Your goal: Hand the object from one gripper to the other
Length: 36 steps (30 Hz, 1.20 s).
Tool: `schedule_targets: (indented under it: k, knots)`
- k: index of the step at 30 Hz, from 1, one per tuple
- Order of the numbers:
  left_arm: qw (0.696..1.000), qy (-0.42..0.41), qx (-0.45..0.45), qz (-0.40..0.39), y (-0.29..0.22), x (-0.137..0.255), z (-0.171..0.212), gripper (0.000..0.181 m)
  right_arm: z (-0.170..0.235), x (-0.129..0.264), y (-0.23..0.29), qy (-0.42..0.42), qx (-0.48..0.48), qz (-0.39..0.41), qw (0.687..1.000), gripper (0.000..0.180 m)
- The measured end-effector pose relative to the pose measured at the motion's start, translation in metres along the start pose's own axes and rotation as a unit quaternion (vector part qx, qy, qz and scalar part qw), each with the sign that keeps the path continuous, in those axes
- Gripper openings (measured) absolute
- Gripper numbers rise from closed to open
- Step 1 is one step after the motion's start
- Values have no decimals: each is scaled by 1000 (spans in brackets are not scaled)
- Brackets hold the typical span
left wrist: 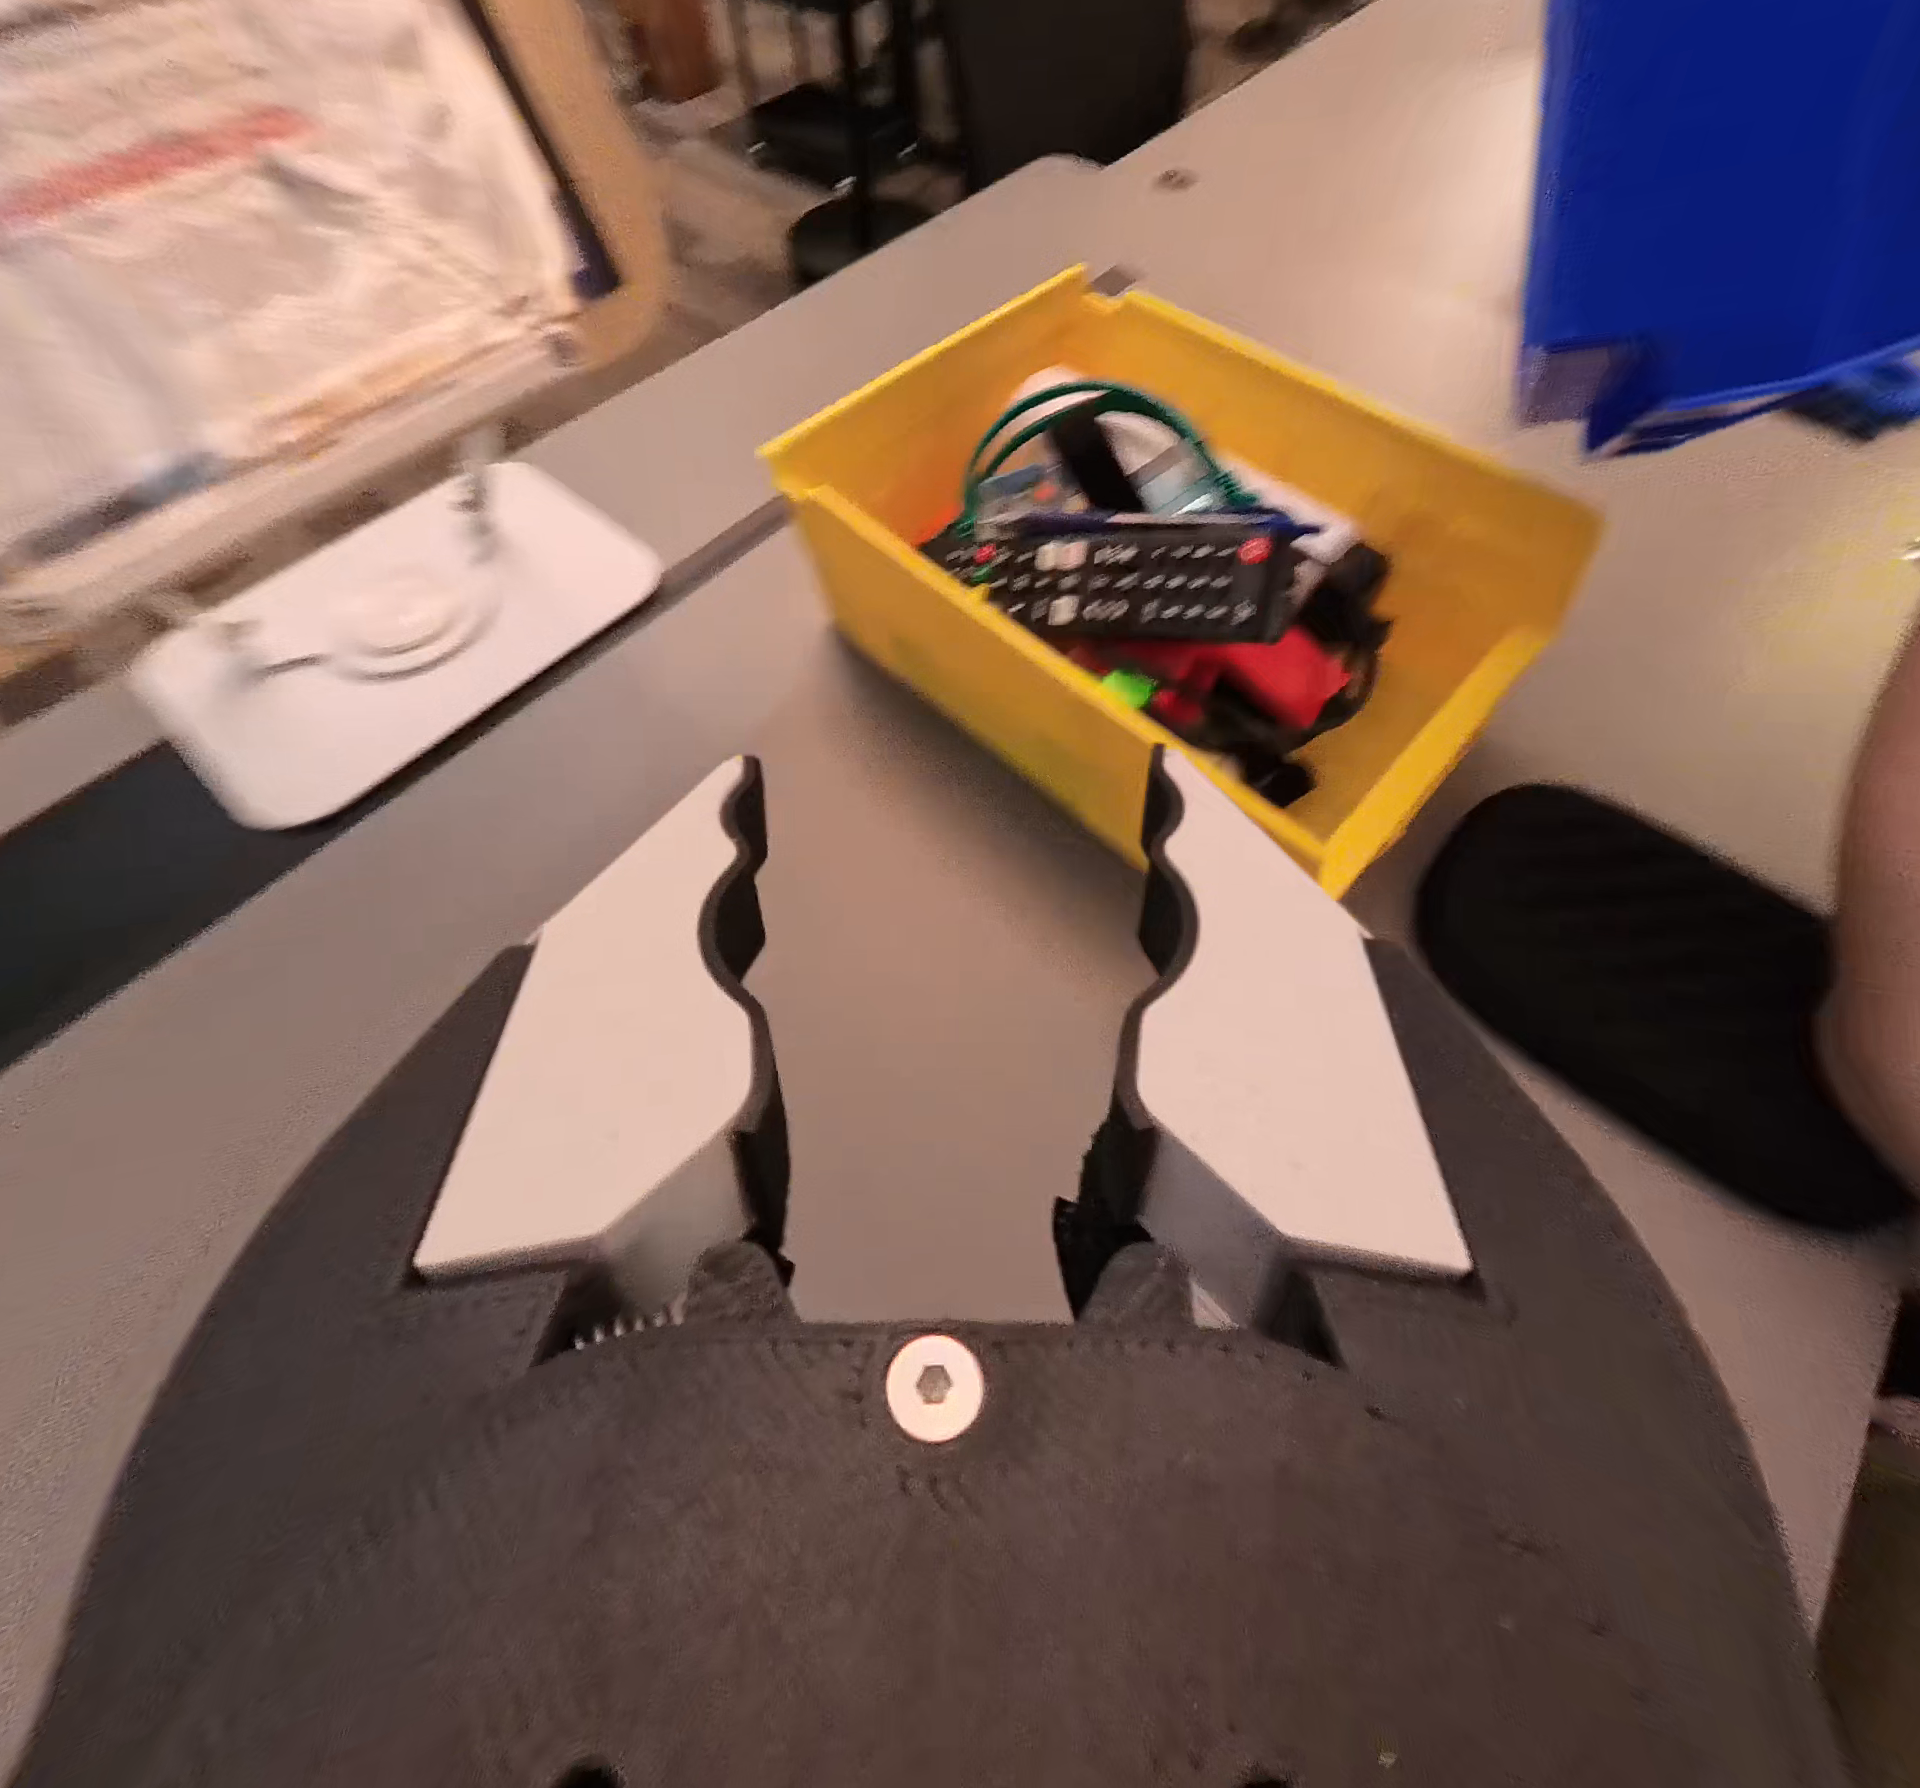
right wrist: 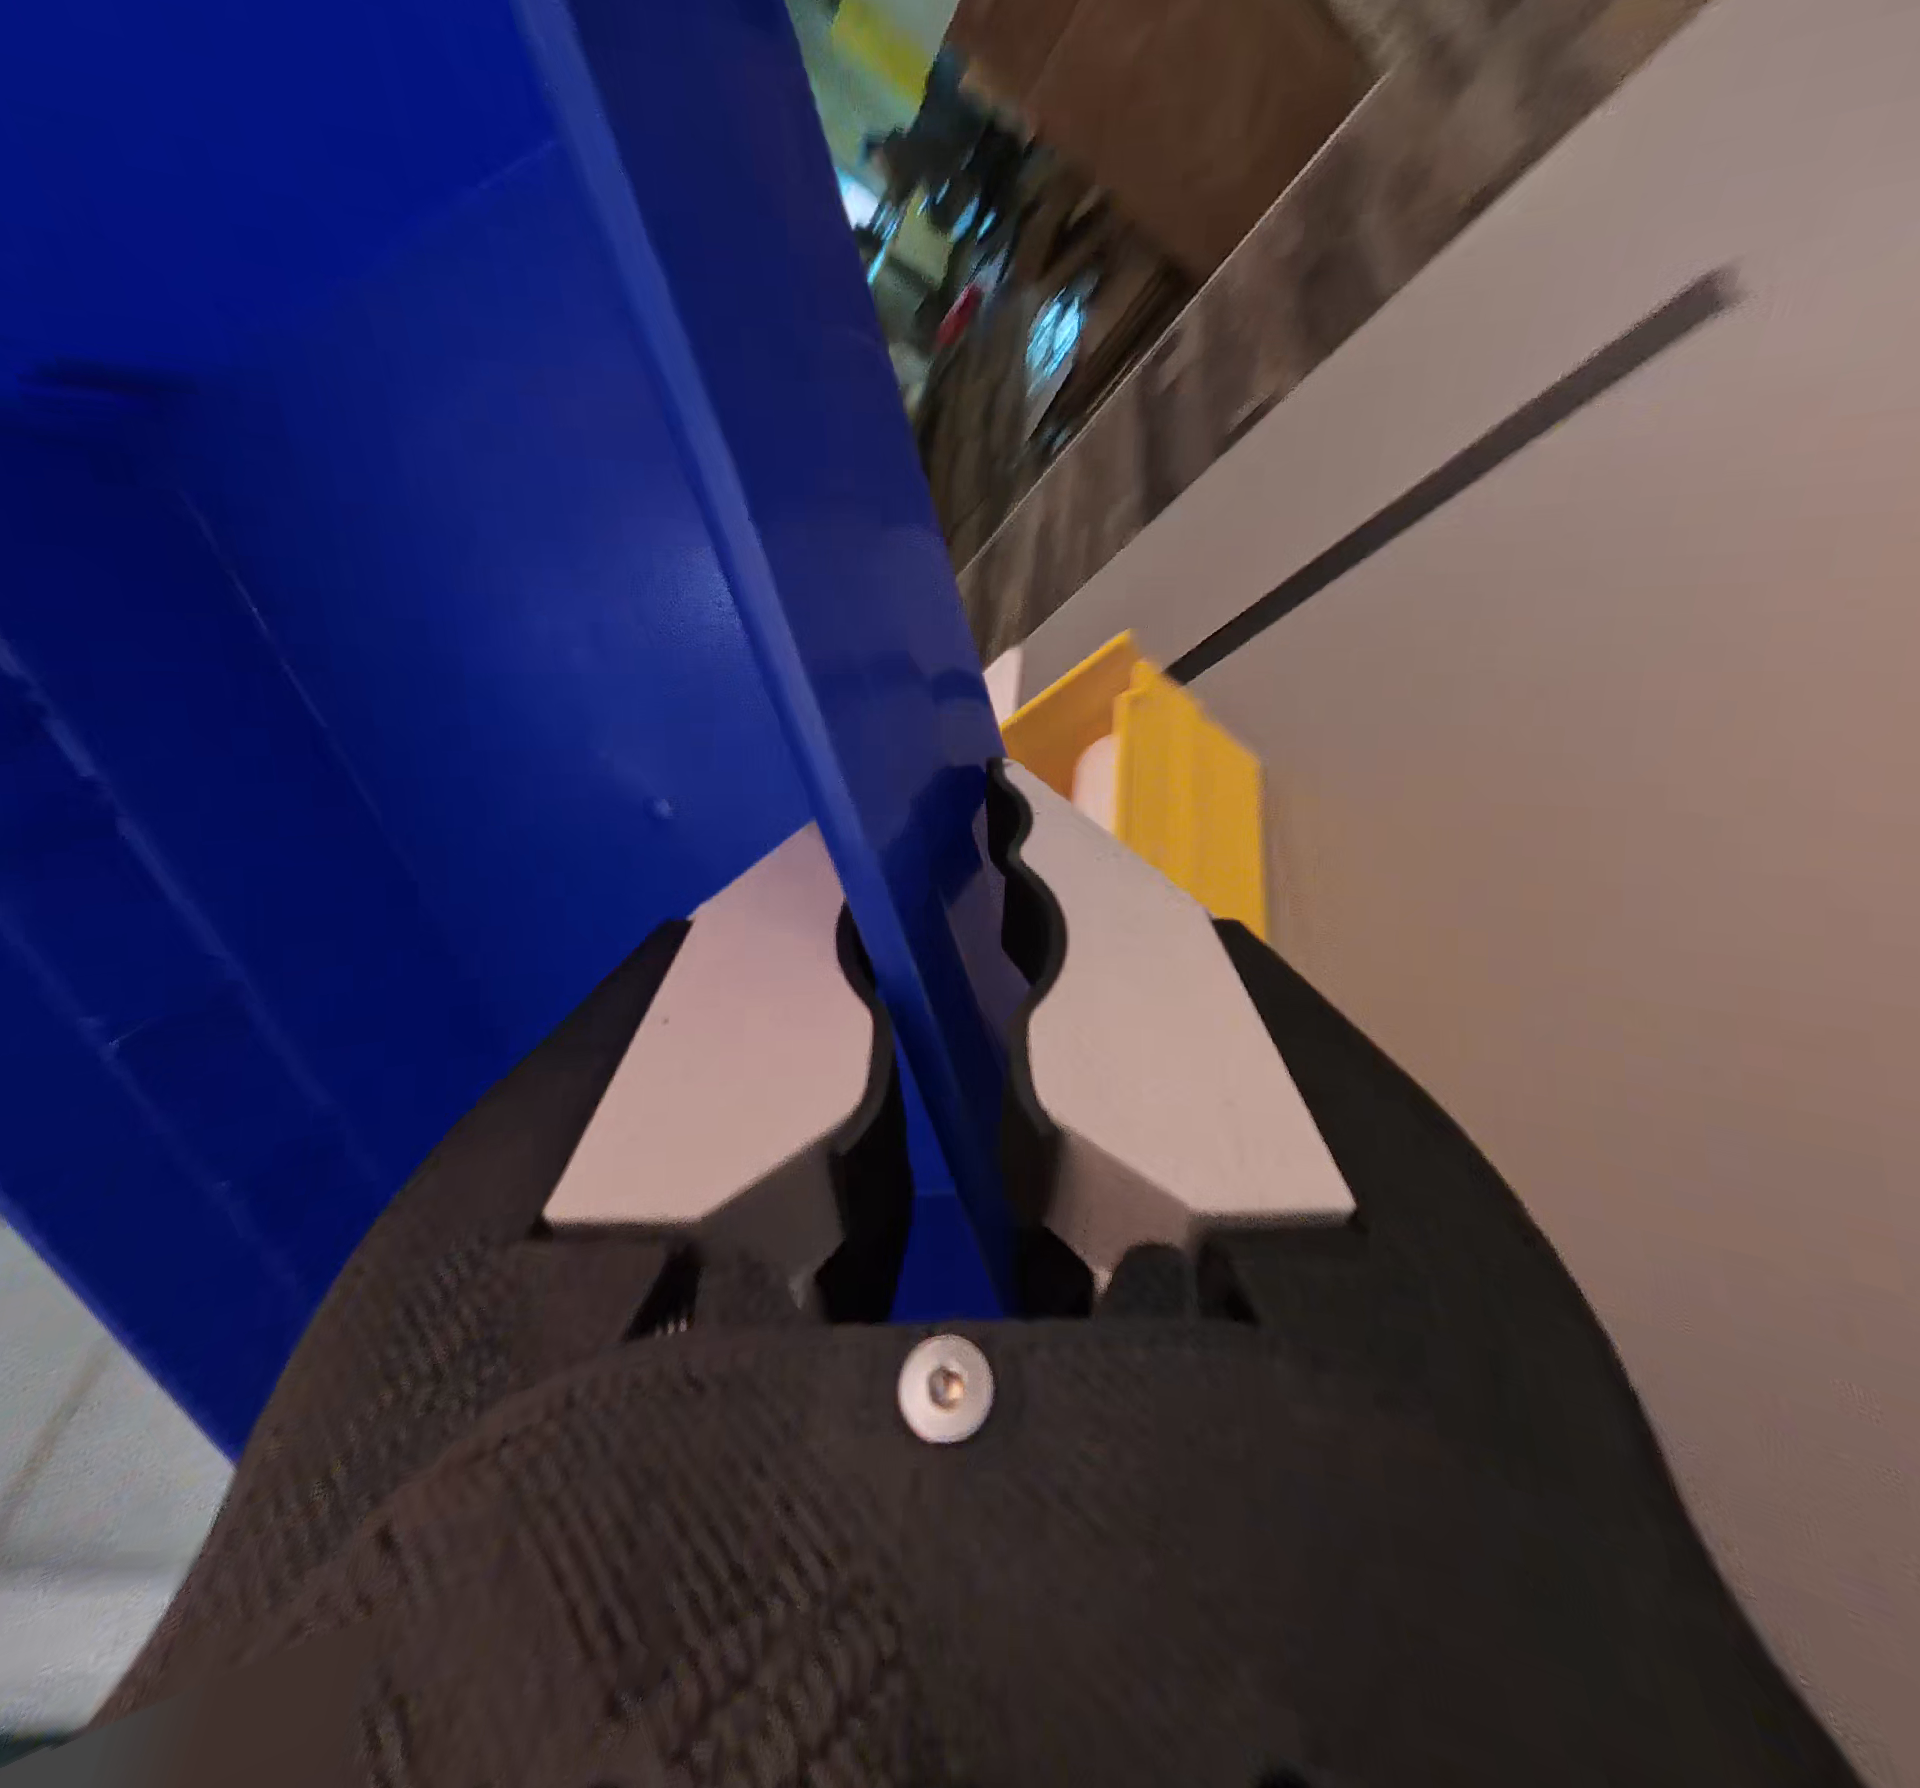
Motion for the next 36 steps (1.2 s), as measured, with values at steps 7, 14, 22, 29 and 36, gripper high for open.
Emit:
schedule_targets:
  k: [7,14,22,29,36]
  knots:
    - [990,-28,114,81,-8,-99,15,96,-23,27,-64,-85,-72,49,993,13]
    - [974,108,137,148,-21,-151,60,67,-27,42,-77,-121,-95,37,987,13]
    - [964,183,101,165,-13,-133,66,22,-24,55,-80,-128,-57,103,985,14]
    - [952,220,166,133,54,-60,90,9,-1,30,-81,-33,-23,150,988,14]
    - [952,198,233,8,132,23,122,3,56,-20,-86,148,44,204,967,16]
Point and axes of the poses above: each gripper's, where its closed fingertips meet, x back along the fingers, z out of its underside, y = z × x across the jaws, the point moved 2 cm from there along x, back along the fingers, and after that the axes turned 15 degrees about z, right-handed, at the moved point
